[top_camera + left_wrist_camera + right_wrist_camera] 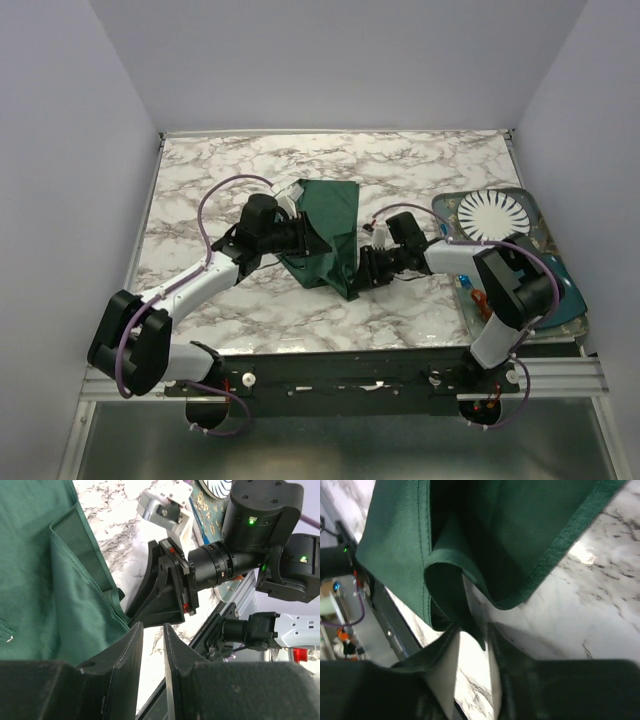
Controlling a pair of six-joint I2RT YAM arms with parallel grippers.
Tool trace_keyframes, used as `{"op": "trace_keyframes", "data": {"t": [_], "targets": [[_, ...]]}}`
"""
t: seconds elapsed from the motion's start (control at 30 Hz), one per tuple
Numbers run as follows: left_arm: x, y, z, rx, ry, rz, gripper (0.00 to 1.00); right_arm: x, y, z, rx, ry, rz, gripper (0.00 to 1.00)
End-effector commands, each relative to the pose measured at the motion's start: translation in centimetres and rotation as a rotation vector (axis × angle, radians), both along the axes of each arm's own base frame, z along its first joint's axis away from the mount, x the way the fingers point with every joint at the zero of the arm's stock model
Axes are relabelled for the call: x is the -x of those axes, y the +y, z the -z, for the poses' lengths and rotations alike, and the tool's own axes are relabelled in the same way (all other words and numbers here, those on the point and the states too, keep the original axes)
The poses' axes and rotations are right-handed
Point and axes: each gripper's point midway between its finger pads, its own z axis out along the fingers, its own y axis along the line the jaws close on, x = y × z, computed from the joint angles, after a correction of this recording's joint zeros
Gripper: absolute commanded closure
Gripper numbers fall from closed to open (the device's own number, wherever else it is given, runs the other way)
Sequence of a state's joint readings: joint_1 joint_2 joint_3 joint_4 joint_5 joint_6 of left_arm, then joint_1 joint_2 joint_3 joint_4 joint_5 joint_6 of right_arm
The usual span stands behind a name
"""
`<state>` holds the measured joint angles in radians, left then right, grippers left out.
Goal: Fold the napkin, place the utensils inside, and roll it up
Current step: Fold the napkin
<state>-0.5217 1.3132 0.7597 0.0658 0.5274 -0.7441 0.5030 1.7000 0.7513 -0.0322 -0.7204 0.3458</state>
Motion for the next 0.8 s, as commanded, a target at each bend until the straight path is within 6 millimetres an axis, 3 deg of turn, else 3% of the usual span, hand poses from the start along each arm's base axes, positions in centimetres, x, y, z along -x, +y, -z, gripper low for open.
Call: {"op": "trace_keyframes", "data": {"t": [0.0, 0.03, 0.13, 0.17, 0.27, 0.43, 0.47, 0.5, 0.57, 0.63, 0.77], "targets": [[-0.9, 0.7, -0.2, -0.019, -0.023, -0.039, 0.69, 0.9, 0.1, 1.4, 0.008, 0.053, -0.003, 0.68], [-1.2, 0.8, 0.1, -0.028, -0.02, -0.049, 0.7, 2.5, -0.2, 1.6, -0.006, 0.101, -0.021, 0.71], [-2.0, 0.8, 1.3, -0.049, -0.003, -0.069, 0.7, 4.8, -0.7, 0.7, -0.049, 0.136, -0.026, 0.79], [-2.3, 0.8, 1.4, -0.053, -0.007, -0.078, 0.7, 6.5, -1.4, 1.4, -0.039, 0.178, -0.022, 0.8], [-3.2, 0.4, 2.9, -0.074, 0.017, -0.079, 0.72, 8.8, -2.2, 1.3, -0.059, 0.24, -0.036, 0.81], [-3.9, 0.1, 4.9, -0.093, 0.051, -0.083, 0.75, 9.9, -2.5, 0.7, -0.081, 0.243, -0.047, 0.84], [-3.8, 0.1, 4.9, -0.093, 0.053, -0.082, 0.75, 9.6, -2.5, 0.8, -0.069, 0.23, -0.044, 0.83], [-3.8, 0.1, 4.7, -0.09, 0.045, -0.087, 0.75, 8.2, -2.1, 0.4, -0.062, 0.185, -0.032, 0.76], [-3.8, 0.2, 4.3, -0.09, 0.031, -0.088, 0.75, 6.1, -1.7, 0.1, -0.039, 0.096, -0.015, 0.52], [-3.8, 0.9, 3.6, -0.106, 0.013, -0.111, 0.75, 3.2, -1.7, 0.2, 0.018, -0.007, 0.031, 0.42], [-3.5, 1.7, 2.3, -0.11, -0.019, -0.13, 0.75, 0.6, -1.0, 1.0, 0.056, -0.045, 0.037, 0.37]]}}
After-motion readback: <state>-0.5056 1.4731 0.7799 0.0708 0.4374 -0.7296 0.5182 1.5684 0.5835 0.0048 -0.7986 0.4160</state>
